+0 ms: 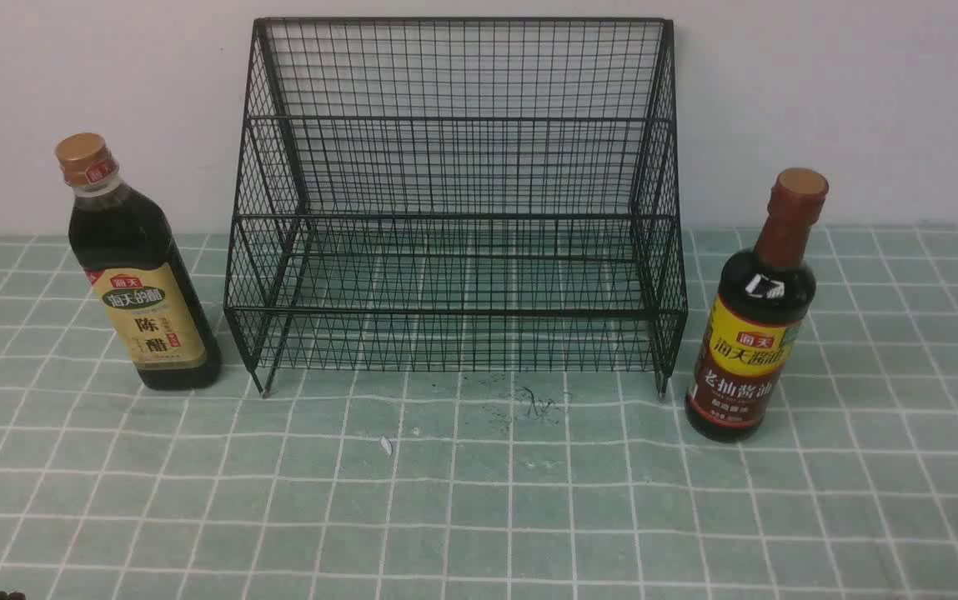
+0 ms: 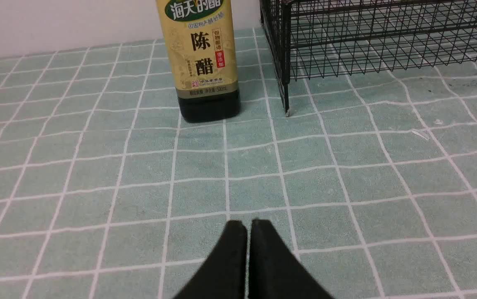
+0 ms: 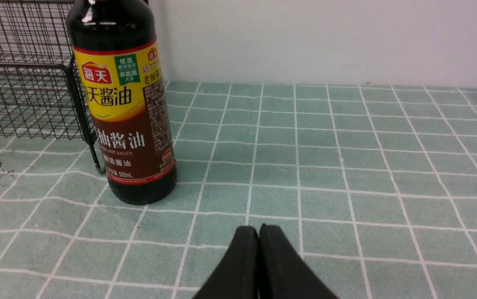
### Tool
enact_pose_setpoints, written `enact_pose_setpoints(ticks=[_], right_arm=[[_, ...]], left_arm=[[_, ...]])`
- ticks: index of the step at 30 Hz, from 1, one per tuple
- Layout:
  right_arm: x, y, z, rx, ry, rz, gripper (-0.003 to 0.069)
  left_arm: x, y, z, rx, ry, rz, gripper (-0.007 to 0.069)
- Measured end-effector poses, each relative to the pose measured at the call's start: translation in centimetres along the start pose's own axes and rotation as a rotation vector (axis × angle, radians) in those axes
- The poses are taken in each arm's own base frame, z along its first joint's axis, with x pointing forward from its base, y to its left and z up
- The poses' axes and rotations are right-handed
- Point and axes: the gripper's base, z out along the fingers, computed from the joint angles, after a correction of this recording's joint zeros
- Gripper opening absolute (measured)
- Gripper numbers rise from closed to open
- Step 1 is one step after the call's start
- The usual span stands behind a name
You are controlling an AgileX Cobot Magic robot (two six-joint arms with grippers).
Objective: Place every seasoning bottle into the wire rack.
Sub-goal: Use the right arm to grab the condiment bottle closest to it
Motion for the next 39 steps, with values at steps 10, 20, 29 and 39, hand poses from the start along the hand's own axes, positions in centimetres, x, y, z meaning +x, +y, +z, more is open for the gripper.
enact_pose_setpoints(ticks=[10,20,29,39], right_arm=[[0.0,0.0,0.0,0.0,0.0,0.0,-0.0015],[0.0,0.0,0.0,0.0,0.0,0.0,-0.0015],[0.0,0.0,0.0,0.0,0.0,0.0,-0.0015],[-1.5,0.4,-0.1,-0.074,-0.181,0.31,-0.0015]], left_arm=[[0.0,0.0,0.0,0.0,0.0,0.0,-0.0006],[0.0,0.0,0.0,0.0,0.0,0.0,-0.0006],[0.0,0.0,0.0,0.0,0.0,0.0,-0.0006],[0.0,0.0,0.0,0.0,0.0,0.0,-0.0006]])
